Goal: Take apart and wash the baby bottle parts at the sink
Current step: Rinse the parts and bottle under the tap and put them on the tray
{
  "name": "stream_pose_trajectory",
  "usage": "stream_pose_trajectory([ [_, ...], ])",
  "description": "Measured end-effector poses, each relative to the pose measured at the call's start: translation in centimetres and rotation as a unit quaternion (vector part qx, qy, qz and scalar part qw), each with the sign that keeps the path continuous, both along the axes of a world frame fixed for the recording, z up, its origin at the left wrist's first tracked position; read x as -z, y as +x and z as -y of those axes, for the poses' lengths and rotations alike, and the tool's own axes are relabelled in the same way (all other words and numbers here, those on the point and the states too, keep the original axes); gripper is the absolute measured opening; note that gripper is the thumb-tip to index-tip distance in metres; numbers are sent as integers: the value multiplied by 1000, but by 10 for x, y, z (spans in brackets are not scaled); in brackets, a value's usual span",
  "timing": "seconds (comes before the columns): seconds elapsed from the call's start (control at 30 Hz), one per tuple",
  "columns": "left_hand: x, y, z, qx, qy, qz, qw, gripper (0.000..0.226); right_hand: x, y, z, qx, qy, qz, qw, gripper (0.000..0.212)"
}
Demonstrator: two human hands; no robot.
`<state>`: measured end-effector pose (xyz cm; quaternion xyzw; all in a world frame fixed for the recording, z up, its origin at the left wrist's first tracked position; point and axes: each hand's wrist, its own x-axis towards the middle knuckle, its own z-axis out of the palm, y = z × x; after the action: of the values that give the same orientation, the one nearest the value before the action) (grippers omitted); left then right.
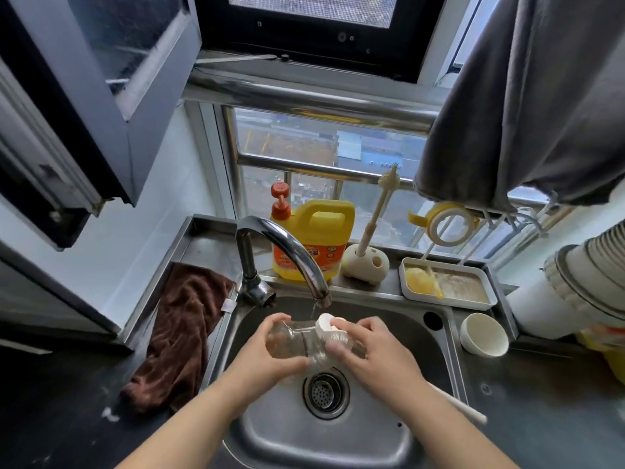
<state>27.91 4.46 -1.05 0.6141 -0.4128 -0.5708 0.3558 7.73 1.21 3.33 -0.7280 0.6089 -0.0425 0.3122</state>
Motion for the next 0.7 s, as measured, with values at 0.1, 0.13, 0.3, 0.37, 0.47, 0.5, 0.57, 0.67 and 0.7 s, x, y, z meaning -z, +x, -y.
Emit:
stream_pose_trajectory([
  [0.1,-1,-10,5,58,-67,85,992,75,-6,11,7,7,-60,-18,998,40],
  [0.13,0,-15,9,68,-79,88,991,78,-9,17,5,-8,-85,2,996,39],
  [0.3,4,-14,13,49,-94,119,987,90,-13,-1,-4,-62,-113,-25,991,46],
  [0.37,1,-12,11,66,-132,149,978,91,-8,-19,6,-22,-89,-77,993,40],
  [0.47,-6,-21,12,107,-176,151,967,85,-8,-8,17,-3,-86,-46,995,38],
  [0.5,-7,-23,13,106,-183,147,966,82,-9,1,16,-12,-91,-18,996,38],
  [0.57,-5,-22,15,94,-188,141,968,81,-13,9,9,-41,-104,12,994,38],
  [0.67,-4,-11,12,99,-192,162,963,86,-8,-11,6,-44,-95,-44,994,37],
  [0.7,-2,-8,11,102,-187,167,963,87,-4,-20,9,-22,-68,-63,995,37],
])
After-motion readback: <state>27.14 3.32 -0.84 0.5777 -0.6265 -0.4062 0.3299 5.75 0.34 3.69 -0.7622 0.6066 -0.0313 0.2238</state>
